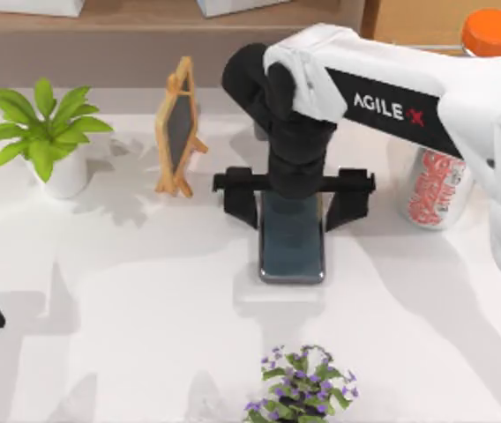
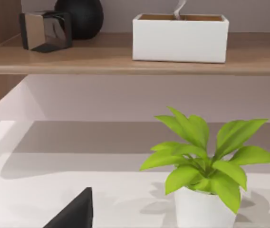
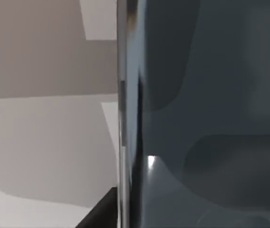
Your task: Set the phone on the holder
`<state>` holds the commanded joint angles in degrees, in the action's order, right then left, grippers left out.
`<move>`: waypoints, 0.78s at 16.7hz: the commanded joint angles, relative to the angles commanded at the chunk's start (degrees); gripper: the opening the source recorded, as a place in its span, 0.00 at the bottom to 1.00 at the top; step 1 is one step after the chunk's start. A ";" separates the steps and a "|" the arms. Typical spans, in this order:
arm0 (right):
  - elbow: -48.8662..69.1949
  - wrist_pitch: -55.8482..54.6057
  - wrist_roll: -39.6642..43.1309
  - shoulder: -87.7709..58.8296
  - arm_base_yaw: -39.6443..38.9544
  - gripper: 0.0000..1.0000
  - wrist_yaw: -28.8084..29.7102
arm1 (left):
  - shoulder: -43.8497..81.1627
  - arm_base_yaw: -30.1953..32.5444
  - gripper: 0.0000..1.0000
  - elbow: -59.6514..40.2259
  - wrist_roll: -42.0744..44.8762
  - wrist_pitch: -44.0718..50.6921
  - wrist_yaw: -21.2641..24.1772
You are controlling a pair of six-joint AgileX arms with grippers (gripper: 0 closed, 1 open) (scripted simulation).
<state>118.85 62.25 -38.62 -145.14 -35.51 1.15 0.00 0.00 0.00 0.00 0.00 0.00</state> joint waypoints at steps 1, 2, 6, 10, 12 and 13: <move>0.00 0.00 0.00 0.00 0.00 0.55 0.00 | 0.00 0.00 1.00 0.00 0.00 0.00 0.00; 0.00 0.00 0.00 0.00 0.00 0.47 0.00 | 0.00 0.00 1.00 0.00 0.00 0.00 0.00; 0.00 0.00 0.00 0.00 0.00 0.17 0.00 | 0.00 0.00 1.00 0.00 0.00 0.00 0.00; 0.00 0.00 0.00 0.00 0.00 0.00 0.00 | 0.00 0.00 1.00 0.00 0.00 0.00 0.00; 0.00 0.00 0.00 0.00 0.00 0.00 0.00 | 0.00 0.00 1.00 0.00 0.00 0.00 0.00; 0.00 0.00 0.00 0.00 0.00 0.00 0.00 | 0.00 0.00 1.00 0.00 0.00 0.00 0.00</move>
<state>118.85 62.25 -38.62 -145.14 -35.51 1.15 0.00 0.00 0.00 0.00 0.00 0.00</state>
